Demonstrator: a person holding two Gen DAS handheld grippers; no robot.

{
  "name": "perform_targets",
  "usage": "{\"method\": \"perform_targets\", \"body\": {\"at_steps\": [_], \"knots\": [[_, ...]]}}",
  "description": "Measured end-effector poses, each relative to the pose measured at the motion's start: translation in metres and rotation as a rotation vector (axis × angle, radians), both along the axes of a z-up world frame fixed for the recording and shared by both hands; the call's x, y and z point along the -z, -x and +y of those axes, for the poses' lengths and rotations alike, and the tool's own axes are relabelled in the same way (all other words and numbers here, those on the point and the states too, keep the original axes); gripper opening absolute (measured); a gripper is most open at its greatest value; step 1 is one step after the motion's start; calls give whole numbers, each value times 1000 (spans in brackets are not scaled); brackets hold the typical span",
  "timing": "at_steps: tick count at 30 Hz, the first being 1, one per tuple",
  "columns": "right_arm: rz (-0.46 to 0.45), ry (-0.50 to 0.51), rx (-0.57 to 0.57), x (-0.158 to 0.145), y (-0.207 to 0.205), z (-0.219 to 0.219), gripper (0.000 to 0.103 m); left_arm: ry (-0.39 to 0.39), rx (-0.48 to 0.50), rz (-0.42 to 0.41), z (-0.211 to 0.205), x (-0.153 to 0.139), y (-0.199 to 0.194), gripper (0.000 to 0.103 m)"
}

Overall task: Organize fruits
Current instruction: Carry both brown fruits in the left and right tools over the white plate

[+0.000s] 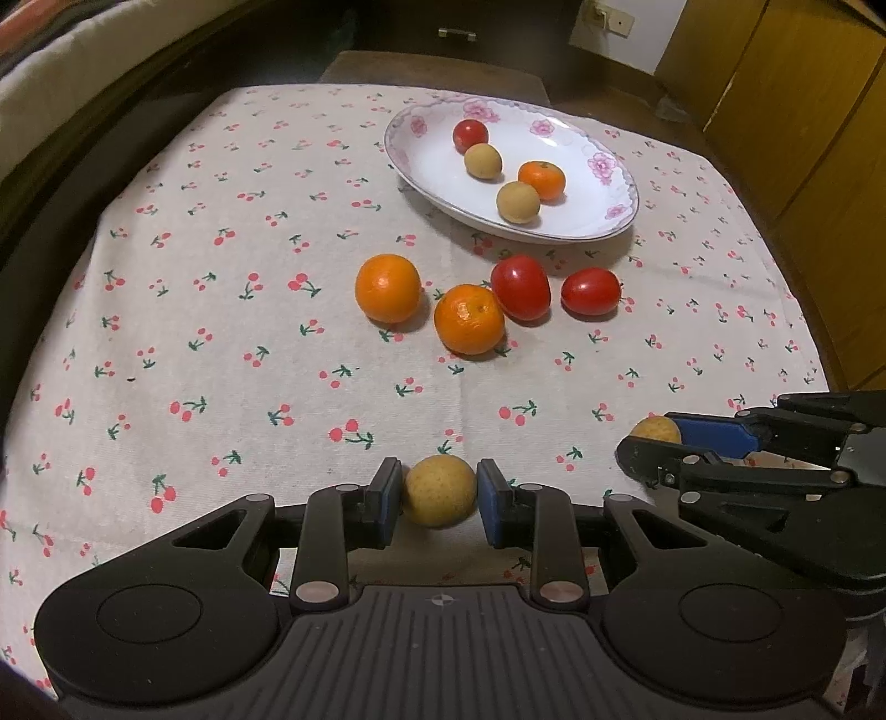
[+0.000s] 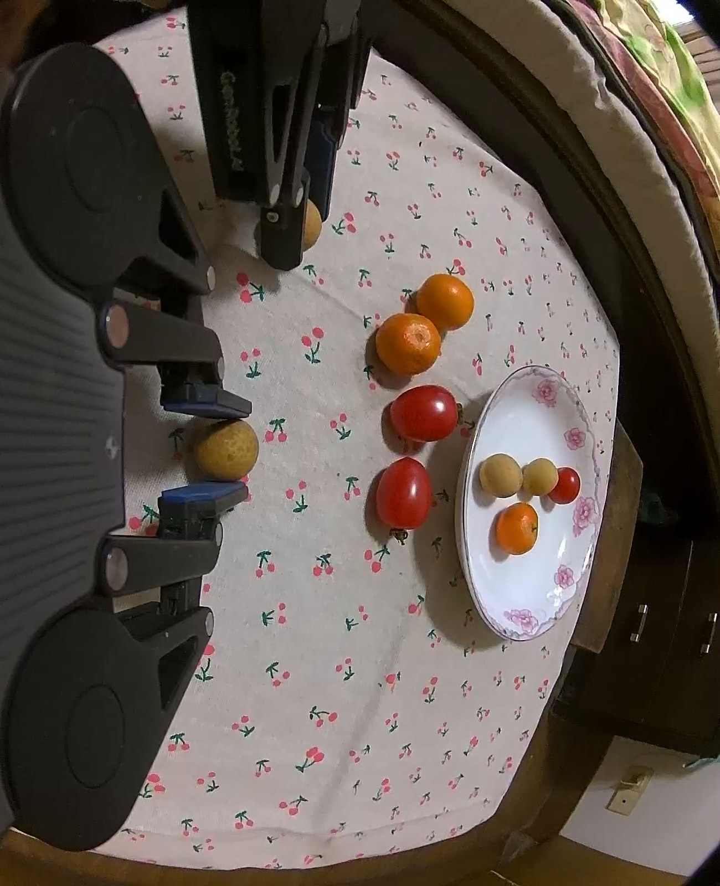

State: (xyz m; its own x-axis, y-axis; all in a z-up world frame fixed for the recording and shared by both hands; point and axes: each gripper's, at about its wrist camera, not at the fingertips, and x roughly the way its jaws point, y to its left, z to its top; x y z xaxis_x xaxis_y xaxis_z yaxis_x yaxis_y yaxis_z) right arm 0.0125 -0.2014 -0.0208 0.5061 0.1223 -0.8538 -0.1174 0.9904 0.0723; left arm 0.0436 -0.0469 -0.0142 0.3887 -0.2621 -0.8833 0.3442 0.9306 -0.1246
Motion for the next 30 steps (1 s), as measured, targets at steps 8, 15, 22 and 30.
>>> {"method": "perform_targets", "body": {"at_steps": [8, 15, 22, 30], "knots": [[5, 2, -1, 1, -1, 0, 26, -5, 5, -3, -2, 0, 0, 37], [8, 1, -2, 3, -2, 1, 26, -15, 20, -10, -6, 0, 0, 37], [1, -2, -1, 0, -2, 1, 26, -15, 25, -16, -7, -2, 0, 37], [-11, -11, 3, -4, -2, -1, 26, -14, 35, -31, -13, -7, 0, 37]]}}
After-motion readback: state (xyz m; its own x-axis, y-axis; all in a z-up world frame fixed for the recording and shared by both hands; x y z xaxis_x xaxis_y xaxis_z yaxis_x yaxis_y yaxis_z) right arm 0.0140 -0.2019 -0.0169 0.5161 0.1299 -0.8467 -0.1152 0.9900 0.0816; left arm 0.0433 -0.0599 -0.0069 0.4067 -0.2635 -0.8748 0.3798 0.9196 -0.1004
